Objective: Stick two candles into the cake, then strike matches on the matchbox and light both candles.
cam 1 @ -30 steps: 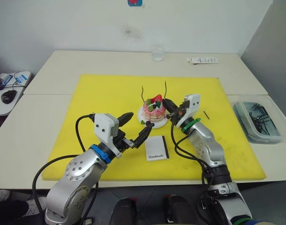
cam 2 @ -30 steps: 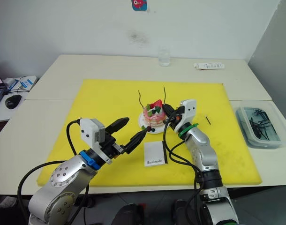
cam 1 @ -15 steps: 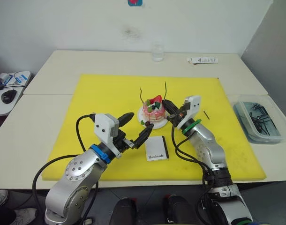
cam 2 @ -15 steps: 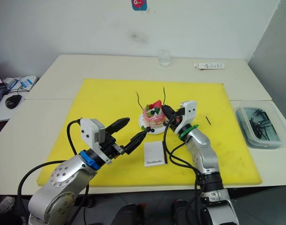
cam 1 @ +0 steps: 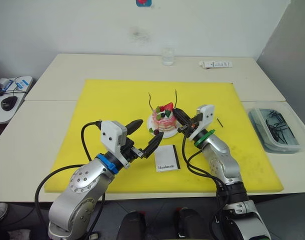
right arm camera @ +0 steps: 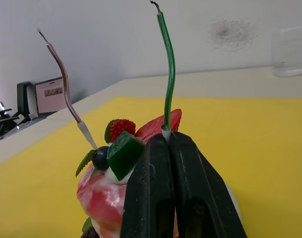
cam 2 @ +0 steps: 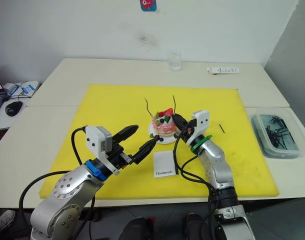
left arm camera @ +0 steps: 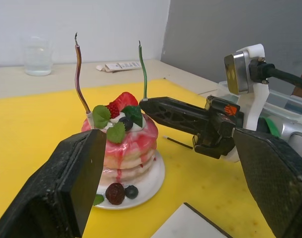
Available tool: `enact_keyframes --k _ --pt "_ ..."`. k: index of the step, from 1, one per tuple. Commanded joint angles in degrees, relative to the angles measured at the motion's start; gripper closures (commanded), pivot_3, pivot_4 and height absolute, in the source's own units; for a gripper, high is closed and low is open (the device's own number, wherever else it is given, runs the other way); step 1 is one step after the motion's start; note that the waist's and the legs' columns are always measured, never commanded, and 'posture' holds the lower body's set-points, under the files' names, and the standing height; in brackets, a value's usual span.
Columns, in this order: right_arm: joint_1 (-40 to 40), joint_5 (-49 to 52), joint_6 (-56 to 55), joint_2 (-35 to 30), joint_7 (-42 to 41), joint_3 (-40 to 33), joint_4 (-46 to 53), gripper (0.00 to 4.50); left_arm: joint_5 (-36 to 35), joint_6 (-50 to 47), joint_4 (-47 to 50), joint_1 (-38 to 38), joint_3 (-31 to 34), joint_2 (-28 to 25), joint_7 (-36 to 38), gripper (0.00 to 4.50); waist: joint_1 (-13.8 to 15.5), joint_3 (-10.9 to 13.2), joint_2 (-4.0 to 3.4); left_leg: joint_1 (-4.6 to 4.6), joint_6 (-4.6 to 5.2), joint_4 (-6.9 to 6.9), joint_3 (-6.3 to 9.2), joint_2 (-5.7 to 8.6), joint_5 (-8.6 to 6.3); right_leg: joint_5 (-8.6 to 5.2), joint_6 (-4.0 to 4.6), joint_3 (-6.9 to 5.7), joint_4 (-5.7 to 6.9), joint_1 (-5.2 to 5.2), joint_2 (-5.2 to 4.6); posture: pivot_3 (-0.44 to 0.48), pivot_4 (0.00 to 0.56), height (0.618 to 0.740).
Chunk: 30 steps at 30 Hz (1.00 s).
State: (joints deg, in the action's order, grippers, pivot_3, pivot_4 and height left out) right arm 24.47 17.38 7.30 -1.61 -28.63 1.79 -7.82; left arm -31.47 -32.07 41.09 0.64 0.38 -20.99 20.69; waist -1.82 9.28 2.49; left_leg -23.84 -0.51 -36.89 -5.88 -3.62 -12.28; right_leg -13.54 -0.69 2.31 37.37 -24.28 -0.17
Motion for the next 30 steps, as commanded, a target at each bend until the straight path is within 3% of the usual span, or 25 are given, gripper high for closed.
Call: enact_keyframes --k 1,4,7,18,30 --pt "0.7 -0.4 -1.5 0.0 0.8 -0.6 -0.2 4.50 -0.2 0.9 1.3 0.6 0.1 0.3 -0.2 0.00 0.0 0.0 0.00 0.00 0.00 0.00 0.00 0.00 0.00 0.00 0.00 0.00 0.00 0.00 0.00 0.000 0.150 0.740" --pt "1.7 -0.3 -1.6 0.0 1.0 -0.9 0.0 4.50 -0.2 0.9 1.3 0.6 0.0 0.4 -0.2 0.00 0.0 0.0 0.00 0.00 0.00 0.00 0.00 0.00 0.00 0.00 0.00 0.01 0.00 0.00 0.00 0.000 0.150 0.740" --pt "2.0 -0.3 -1.5 -0.2 0.8 -0.7 0.0 3.81 -0.1 0.9 1.3 0.6 -0.1 0.5 -0.2 0.00 0.0 0.0 0.00 0.00 0.00 0.00 0.00 0.00 0.00 0.00 0.00 0.01 0.00 0.00 0.00 0.000 0.150 0.740" --pt "0.9 1.2 1.0 -2.7 -1.0 -0.8 3.9 0.01 -0.1 1.2 0.8 0.3 0.3 0.3 0.3 0.00 0.0 0.0 0.00 -0.01 0.00 0.02 0.00 -0.01 0.00 0.00 -0.01 0.00 -0.04 0.00 0.00 0.000 0.150 0.740" --pt "-2.1 6.1 10.7 -10.2 -4.5 -2.4 16.3 0.01 -0.2 1.2 0.0 -0.5 0.6 -1.0 2.2 0.00 0.1 0.0 0.00 -0.04 0.00 0.02 0.00 0.00 0.00 0.00 0.01 0.00 -0.10 0.00 -0.01 0.000 0.150 0.740"
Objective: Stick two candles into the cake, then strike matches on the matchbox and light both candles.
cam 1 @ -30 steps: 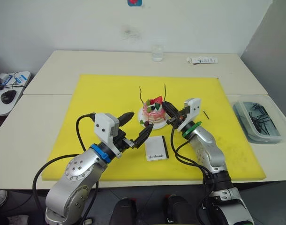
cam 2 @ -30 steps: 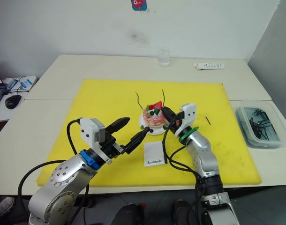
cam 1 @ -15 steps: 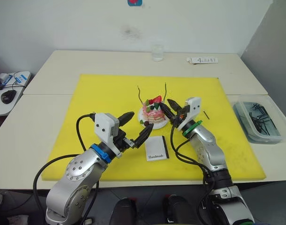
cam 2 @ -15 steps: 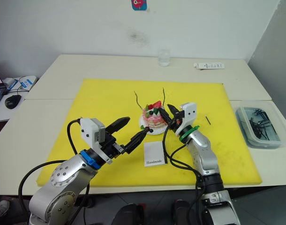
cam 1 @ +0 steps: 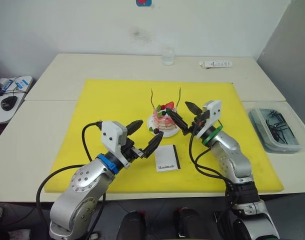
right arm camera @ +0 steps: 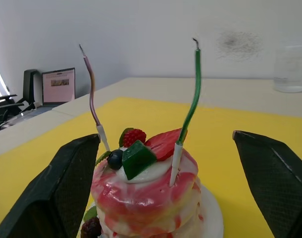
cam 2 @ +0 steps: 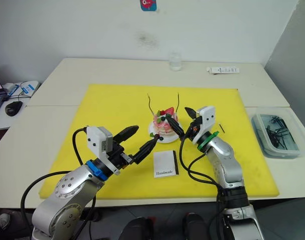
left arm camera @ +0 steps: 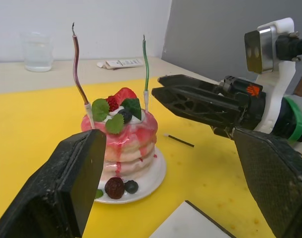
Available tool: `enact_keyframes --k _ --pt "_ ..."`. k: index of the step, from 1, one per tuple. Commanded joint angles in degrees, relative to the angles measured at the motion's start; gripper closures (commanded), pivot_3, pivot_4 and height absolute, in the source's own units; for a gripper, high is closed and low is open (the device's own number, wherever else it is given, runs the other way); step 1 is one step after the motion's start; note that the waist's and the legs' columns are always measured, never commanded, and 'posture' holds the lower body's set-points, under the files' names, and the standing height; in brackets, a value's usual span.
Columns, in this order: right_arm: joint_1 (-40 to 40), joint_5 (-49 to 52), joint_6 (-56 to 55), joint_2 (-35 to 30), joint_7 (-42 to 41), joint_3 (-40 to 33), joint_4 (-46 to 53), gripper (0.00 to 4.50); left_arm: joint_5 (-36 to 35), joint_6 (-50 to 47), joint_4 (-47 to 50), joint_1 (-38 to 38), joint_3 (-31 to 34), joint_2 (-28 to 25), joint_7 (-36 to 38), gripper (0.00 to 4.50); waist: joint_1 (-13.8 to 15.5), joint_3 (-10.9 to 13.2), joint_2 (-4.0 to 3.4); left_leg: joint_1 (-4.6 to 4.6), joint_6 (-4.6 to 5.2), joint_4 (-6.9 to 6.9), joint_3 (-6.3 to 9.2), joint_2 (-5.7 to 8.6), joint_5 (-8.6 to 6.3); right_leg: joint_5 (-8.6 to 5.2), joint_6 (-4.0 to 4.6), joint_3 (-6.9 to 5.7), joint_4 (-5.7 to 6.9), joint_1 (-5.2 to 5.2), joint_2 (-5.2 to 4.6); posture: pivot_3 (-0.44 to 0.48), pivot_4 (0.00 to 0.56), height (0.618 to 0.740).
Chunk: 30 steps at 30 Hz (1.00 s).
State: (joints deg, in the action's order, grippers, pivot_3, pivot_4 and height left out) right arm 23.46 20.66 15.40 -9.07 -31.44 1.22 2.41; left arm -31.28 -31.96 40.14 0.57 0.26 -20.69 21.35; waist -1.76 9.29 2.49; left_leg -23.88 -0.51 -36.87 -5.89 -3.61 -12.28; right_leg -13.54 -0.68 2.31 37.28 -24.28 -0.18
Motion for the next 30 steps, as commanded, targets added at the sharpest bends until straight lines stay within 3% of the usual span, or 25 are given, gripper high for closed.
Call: enact_keyframes --k 1,3,6,9,12,15,18,19,21,30 --pt "-2.2 3.8 4.3 -4.8 -2.7 -2.3 8.1 0.01 -1.3 0.3 1.0 -0.9 1.6 -2.1 2.2 0.00 0.0 0.0 0.00 -0.01 0.00 0.00 0.00 0.00 0.00 0.00 0.00 0.00 -0.02 0.00 0.00 0.000 0.150 0.740" --pt "-4.3 4.8 7.6 -9.5 -4.9 -2.9 11.4 0.01 -4.4 -1.8 1.1 -2.1 3.9 -4.3 4.2 0.00 0.1 0.0 0.00 -0.03 0.00 0.03 0.00 0.01 0.00 -0.01 0.00 0.00 -0.08 0.00 -0.02 0.000 0.150 0.740" --pt "-7.5 7.5 11.6 -17.8 -9.9 -3.8 15.8 0.01 -14.6 -8.1 -0.4 -3.4 10.3 -9.9 8.3 0.00 0.1 0.0 0.02 -0.03 -0.01 0.09 -0.03 -0.01 -0.02 -0.04 0.04 -0.01 -0.18 0.00 -0.24 0.000 0.150 0.740" --pt "-8.7 8.1 13.8 -23.7 -13.8 -3.0 18.2 0.90 -27.7 -16.7 -4.8 -1.5 16.6 -16.1 10.6 0.00 0.0 0.1 -0.01 -0.01 -0.01 0.08 0.02 -0.04 -0.02 -0.07 0.10 -0.08 -0.13 -0.03 -0.25 0.000 0.150 0.740" --pt "-8.4 5.8 14.7 -28.1 -16.3 0.3 19.7 2.01 -42.3 -28.8 -12.2 2.5 18.9 -24.4 10.5 0.00 0.0 0.1 -0.04 0.03 -0.01 0.04 0.22 -0.04 -0.02 -0.07 0.13 -0.17 -0.07 -0.05 -0.21 0.000 0.150 0.740" --pt "-7.0 2.0 14.7 -30.6 -16.8 4.1 19.9 3.13 -56.9 -38.5 -21.1 7.9 15.9 -31.2 5.8 0.00 0.0 0.2 -0.03 0.05 -0.01 0.02 0.31 0.00 -0.02 -0.07 0.14 -0.21 -0.10 -0.06 -0.20 0.000 0.150 0.740" --pt "-5.6 -1.1 14.8 -32.3 -17.7 7.7 20.3 4.16 -73.7 -41.4 -29.3 13.8 8.5 -36.3 -2.1 0.00 0.1 0.4 -0.02 0.00 -0.02 0.02 0.26 0.06 -0.02 -0.08 0.12 -0.19 -0.16 -0.06 -0.25 0.000 0.150 0.740" --pt "-5.5 -1.5 14.6 -32.5 -18.1 8.4 20.5 4.47 -77.8 -40.9 -31.7 15.6 6.2 -36.4 -5.3 0.00 0.1 0.4 -0.01 -0.03 -0.02 0.03 0.23 0.07 -0.02 -0.08 0.11 -0.18 -0.19 -0.08 -0.30 0.000 0.150 0.740" --pt "-5.5 -1.7 14.8 -32.3 -18.1 8.7 20.7 4.47 -81.3 -41.1 -35.5 19.1 2.5 -35.5 -9.6 0.00 0.2 0.4 0.00 -0.11 -0.07 0.05 0.19 0.10 -0.05 -0.11 -0.01 -0.17 -0.22 -0.07 -0.35 0.000 0.150 0.740" --pt "-7.6 -3.5 15.2 -32.4 -18.3 10.8 21.9 4.47 -81.7 -45.9 -42.9 24.8 -5.9 -26.3 -16.4 0.00 0.3 0.4 0.01 -0.19 -0.18 0.06 0.31 0.07 -0.11 -0.13 -0.18 -0.26 -0.12 -0.08 -0.08 0.000 0.150 0.740"
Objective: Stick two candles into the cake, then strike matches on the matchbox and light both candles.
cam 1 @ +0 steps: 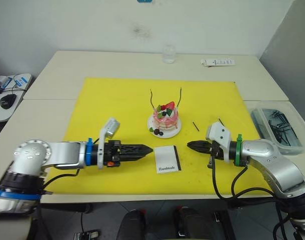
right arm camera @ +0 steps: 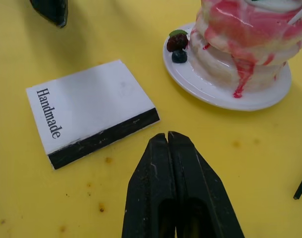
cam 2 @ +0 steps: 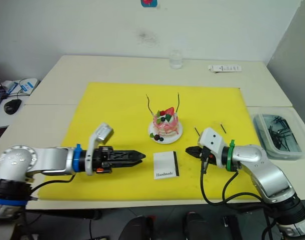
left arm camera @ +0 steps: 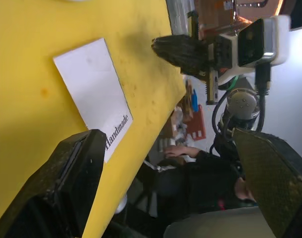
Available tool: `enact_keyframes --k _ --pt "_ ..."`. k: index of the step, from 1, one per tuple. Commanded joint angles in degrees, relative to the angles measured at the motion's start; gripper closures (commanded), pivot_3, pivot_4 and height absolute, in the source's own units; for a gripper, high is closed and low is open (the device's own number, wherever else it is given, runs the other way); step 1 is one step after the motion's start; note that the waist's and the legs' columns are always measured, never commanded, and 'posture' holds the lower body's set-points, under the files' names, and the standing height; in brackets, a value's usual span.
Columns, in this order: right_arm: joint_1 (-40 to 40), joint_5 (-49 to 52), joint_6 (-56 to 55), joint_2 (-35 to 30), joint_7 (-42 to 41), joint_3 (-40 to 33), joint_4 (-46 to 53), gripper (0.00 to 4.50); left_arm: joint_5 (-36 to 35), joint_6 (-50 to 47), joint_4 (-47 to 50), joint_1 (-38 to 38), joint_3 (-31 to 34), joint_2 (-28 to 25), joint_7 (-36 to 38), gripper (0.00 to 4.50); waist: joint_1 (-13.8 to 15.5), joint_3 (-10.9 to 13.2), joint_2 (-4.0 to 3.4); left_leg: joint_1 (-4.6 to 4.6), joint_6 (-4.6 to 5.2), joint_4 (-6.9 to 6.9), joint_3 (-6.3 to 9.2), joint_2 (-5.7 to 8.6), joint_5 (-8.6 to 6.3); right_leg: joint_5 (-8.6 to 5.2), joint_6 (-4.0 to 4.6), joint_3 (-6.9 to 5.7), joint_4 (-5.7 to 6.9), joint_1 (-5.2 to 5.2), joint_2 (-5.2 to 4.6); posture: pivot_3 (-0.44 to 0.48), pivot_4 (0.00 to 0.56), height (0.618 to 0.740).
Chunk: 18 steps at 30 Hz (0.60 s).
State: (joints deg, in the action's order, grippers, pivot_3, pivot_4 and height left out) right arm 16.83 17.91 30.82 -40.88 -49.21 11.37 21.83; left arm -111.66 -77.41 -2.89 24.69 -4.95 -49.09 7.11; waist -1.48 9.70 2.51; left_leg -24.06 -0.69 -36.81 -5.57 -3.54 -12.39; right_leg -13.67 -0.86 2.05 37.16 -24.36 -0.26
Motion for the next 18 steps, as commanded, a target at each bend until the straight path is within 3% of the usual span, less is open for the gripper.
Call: enact_keyframes --k 1,8,18 --pt "-1.3 -1.1 -0.3 -0.6 -0.6 0.9 2.5 4.47 -1.3 -0.5 0.3 0.6 -0.9 2.8 -2.9 0.00 0.0 0.0 0.00 0.01 0.00 0.00 0.00 0.00 0.00 -0.01 0.01 0.00 0.03 0.00 0.00 0.000 0.150 0.740" --pt "-3.1 -3.6 -0.6 -0.9 -0.2 2.2 2.6 4.47 -1.3 2.4 -0.4 -1.3 1.2 9.9 -13.3 0.00 0.0 0.0 0.00 0.09 -0.02 -0.14 0.05 0.02 0.02 0.02 0.03 0.02 0.11 0.10 -0.05 0.000 0.150 0.740" --pt "-3.0 -4.6 -0.7 0.0 0.1 3.1 1.8 4.47 -1.3 1.6 -1.6 -1.9 4.9 12.4 -17.6 0.00 0.0 0.0 0.02 0.17 -0.05 -0.20 0.03 0.11 0.04 0.04 0.09 0.08 0.11 0.18 -0.04 0.000 0.150 0.740"
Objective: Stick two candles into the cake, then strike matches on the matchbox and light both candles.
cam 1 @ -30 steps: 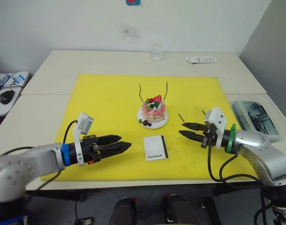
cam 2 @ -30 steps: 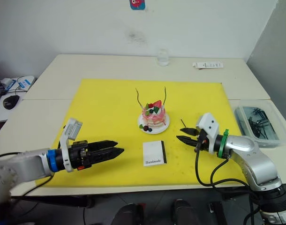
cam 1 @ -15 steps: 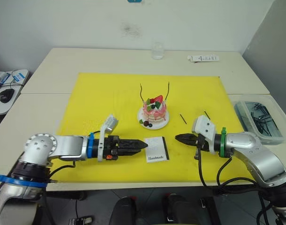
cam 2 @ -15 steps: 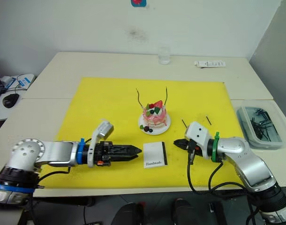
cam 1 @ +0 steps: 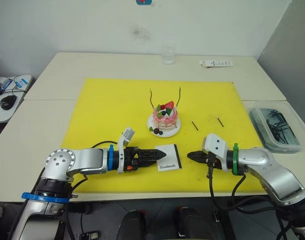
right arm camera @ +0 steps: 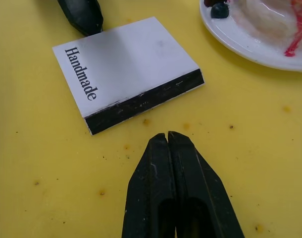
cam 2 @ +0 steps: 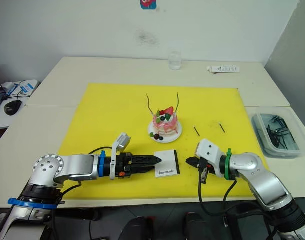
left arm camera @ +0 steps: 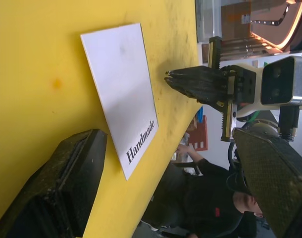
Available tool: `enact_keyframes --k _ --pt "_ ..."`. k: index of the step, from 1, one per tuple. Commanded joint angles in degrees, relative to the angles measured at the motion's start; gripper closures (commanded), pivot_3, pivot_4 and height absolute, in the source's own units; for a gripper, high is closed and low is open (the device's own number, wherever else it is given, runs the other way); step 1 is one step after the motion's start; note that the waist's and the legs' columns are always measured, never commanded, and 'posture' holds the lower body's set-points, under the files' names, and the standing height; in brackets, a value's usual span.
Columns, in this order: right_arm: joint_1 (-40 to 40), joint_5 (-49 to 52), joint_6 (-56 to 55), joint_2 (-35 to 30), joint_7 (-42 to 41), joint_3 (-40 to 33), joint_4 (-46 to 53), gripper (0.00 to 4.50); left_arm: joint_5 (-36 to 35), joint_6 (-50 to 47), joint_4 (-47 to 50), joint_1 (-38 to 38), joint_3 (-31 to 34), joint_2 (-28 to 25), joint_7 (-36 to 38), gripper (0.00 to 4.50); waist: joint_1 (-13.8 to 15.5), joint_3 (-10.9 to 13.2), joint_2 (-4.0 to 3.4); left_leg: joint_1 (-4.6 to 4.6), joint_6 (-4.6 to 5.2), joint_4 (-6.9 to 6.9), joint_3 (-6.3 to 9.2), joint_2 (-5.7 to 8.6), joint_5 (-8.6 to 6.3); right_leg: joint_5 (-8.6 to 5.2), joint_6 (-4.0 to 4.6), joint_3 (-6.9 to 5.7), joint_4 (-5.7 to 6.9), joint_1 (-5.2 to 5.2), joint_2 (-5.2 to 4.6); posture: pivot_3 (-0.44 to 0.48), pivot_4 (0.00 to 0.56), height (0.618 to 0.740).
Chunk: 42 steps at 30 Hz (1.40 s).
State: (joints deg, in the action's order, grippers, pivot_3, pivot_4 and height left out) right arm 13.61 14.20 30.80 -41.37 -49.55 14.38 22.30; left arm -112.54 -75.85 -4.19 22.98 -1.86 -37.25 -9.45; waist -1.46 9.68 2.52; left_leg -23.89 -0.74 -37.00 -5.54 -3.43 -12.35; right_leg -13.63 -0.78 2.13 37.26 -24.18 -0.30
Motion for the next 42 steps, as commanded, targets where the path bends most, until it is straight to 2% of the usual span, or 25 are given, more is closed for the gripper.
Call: enact_keyframes --k 1,6,18,23,31,42 --pt "0.3 -1.3 -0.8 0.8 0.6 0.5 1.0 4.47 -0.5 0.2 -0.3 -0.4 1.7 1.1 -1.6 0.00 0.0 0.0 0.00 0.00 0.00 0.00 0.00 0.00 0.00 0.00 0.00 0.00 0.00 0.00 0.00 0.000 0.150 0.740" --pt "1.3 -3.3 -0.9 2.4 1.1 2.2 -0.3 4.47 -0.5 0.6 0.6 -1.0 0.4 4.4 -4.2 0.00 0.1 0.0 0.00 0.00 -0.01 0.00 0.00 0.02 0.00 0.02 -0.03 0.00 0.00 0.02 0.01 0.000 0.150 0.740" --pt "4.1 -3.9 0.3 7.1 0.6 4.9 -1.1 4.47 -0.5 0.4 1.1 -1.3 -0.4 7.3 -7.5 0.00 0.5 -0.1 0.03 0.01 0.00 -0.02 0.04 0.18 0.01 0.02 -0.04 -0.01 -0.03 0.09 -0.11 0.000 0.150 0.740" --pt "4.4 -3.5 1.1 8.1 0.6 4.5 -1.4 4.47 -0.5 0.7 1.8 -1.9 -0.1 7.9 -7.8 0.00 1.1 -0.1 0.03 0.00 0.00 -0.01 0.03 0.28 0.01 0.02 -0.04 0.01 -0.05 0.09 -0.20 0.000 0.150 0.740" --pt "4.4 -7.2 -1.9 6.0 1.0 4.9 -4.2 4.47 -0.5 1.4 2.4 -2.7 0.6 8.2 -9.0 0.00 1.3 -0.1 0.03 0.01 0.00 -0.01 0.05 0.34 0.01 0.02 -0.03 0.02 -0.06 0.09 -0.24 0.000 0.150 0.740" --pt "7.5 -7.4 -1.9 11.9 1.1 6.9 -5.7 4.47 -0.5 2.0 3.8 -3.5 0.7 8.2 -9.6 0.00 1.3 -0.1 0.04 0.02 0.01 0.01 0.20 0.66 0.02 0.01 -0.05 0.00 -0.04 0.11 -0.30 0.000 0.150 0.740"
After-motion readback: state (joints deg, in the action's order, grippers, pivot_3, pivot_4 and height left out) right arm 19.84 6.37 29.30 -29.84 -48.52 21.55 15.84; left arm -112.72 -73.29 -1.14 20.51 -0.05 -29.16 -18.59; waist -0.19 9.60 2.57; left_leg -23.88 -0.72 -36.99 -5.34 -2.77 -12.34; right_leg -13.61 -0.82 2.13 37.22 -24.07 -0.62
